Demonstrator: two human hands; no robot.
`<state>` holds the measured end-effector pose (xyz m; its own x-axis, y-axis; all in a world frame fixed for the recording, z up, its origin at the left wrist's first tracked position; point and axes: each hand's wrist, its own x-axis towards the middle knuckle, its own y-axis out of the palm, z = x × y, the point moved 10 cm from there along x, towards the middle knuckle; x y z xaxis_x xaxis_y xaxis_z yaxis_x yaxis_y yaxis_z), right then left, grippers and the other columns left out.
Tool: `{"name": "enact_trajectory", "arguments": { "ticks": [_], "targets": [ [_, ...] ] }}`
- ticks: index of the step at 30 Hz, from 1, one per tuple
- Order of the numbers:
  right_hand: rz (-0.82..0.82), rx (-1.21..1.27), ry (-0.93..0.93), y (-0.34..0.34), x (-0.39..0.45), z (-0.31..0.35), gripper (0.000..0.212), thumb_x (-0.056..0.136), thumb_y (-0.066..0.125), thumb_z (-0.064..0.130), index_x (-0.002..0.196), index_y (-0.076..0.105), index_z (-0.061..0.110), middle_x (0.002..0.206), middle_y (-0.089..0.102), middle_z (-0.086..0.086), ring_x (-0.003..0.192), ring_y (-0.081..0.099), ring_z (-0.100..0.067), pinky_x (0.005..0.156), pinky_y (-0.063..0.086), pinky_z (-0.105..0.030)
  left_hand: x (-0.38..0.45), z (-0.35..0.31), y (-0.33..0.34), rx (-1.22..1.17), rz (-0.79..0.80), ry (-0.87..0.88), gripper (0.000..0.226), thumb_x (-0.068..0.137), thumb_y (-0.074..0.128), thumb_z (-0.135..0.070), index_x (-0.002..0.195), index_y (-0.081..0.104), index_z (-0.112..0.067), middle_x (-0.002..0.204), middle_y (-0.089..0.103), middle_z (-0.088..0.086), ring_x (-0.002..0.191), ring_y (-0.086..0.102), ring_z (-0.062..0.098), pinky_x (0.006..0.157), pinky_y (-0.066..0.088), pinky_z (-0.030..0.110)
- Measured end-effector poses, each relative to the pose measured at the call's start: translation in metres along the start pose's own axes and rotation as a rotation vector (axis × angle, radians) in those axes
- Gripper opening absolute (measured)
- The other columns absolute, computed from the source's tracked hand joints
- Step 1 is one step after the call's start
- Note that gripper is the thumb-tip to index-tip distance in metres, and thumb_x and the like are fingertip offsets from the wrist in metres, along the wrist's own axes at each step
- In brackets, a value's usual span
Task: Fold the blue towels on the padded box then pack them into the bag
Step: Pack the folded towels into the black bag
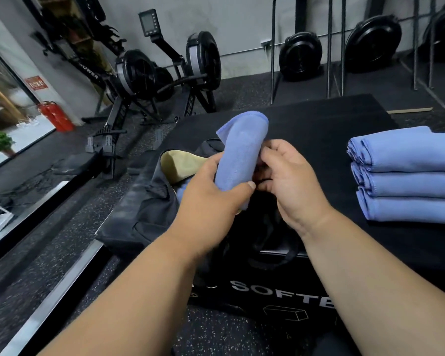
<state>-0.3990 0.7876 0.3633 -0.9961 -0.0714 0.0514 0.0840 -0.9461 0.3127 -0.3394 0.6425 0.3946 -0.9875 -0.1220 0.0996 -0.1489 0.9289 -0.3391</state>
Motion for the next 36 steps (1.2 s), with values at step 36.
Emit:
{"name": "enact_trajectory", "arguments": {
  "ticks": [36],
  "targets": [
    [-0.144, -1.470, -0.432, 0.046, 0.034, -0.032, 0.044, 0.075, 0.078, 0.045, 0.116, 0.072, 0.032, 0.106, 0.049, -0.001, 0.098, 0.051, -0.030, 0.088, 0.045, -0.044, 0.032, 0.163, -0.077, -0.244, -0.202, -0.535, 0.018, 0.088, 0.077, -0.017, 0.094, 0.074, 0.000, 0.095, 0.079, 0.021, 0.094, 0.077, 0.039, 0.089, 0.063, 0.055]
  ]
}}
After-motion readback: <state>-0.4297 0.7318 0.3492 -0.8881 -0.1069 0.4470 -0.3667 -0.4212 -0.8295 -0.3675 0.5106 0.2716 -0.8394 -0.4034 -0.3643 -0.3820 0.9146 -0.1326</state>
